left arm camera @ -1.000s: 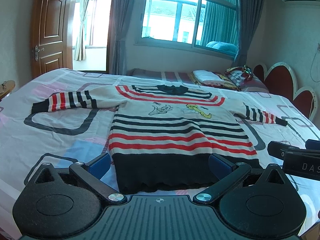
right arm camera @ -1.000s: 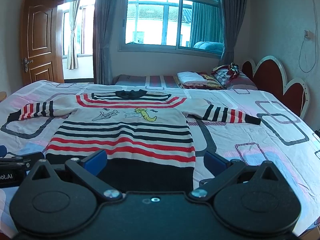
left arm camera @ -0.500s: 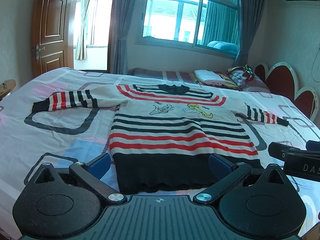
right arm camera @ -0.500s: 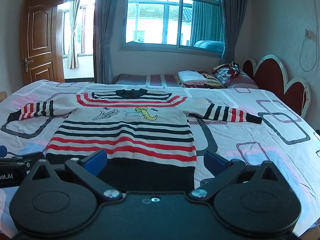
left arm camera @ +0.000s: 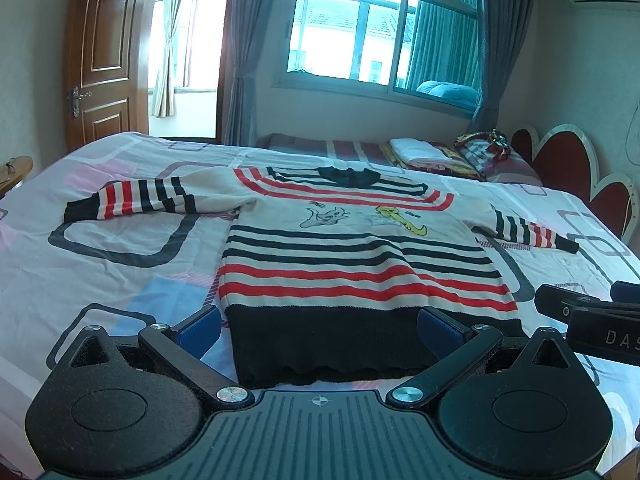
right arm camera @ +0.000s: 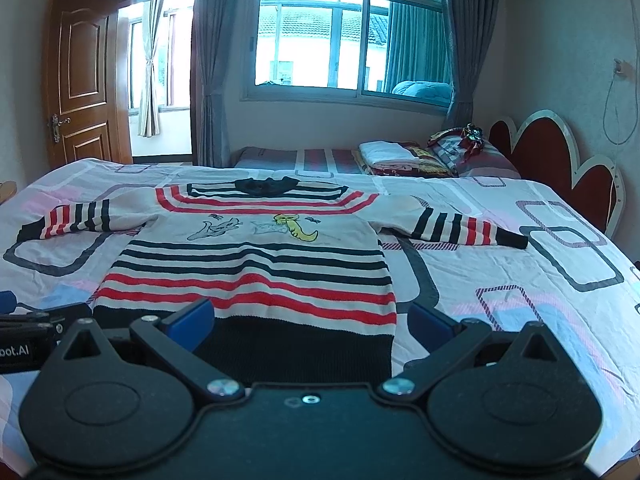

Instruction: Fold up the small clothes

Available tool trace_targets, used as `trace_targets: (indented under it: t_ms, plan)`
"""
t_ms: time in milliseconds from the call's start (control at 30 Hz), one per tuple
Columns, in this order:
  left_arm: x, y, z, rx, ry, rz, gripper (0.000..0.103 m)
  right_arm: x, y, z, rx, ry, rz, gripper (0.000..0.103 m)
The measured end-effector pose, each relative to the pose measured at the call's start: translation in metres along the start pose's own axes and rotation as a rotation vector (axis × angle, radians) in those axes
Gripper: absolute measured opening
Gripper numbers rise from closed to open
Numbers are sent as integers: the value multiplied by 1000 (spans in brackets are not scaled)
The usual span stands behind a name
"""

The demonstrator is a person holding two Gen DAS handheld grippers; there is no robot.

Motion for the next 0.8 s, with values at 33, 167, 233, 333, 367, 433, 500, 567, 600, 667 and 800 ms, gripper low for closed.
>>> trace_targets:
  t_ms: [33,167,233,333,367,433,500,567,600,667,800]
  plan:
    - [0,0,0,1,1,-1,103,0,0,0,0,-1,0,102]
    - [0,0,0,1,2,-1,103,0,0,-1,-1,0,-2,102]
    - [1,0,0,-1,1,-1,103,1,1,-1,-1,-1,-3,102]
    - [1,0,0,-1,1,-2,103,2,0,-1,-1,-1,-4,102]
    - [2,0,0,-2,1,-3,103,2,0,-1,-1,-1,-6,102]
    - [2,0,0,-1,1,-4,103,2,0,-2,0,0,-6,102]
    - [2,-1,0,-2,2,-3,103,3,0,-2,-2,-1,-6,102]
    - [3,-1,-1,-6,3,-3,103,2,0,-1,0,-1,-6,102]
    - [3,-2,-2,-8,3,-3,103,2,0,-1,1,0,-7,102]
    - [5,-1,-3,-15,-5,-8,103,3,0,-1,10,5,-6,102]
    - [10,5,-10,-61,-24,6,103,5,3,7,43,4,18,102]
Point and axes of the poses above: each gripper's, at about its wrist camera, not at the fingertips, and x roughly the way its jaws point, z to its right, y to its top, the point moved 4 cm from there along x, roughly the way its jaws point, and after that the axes turned 14 degrees about x, right-handed, at the moved point
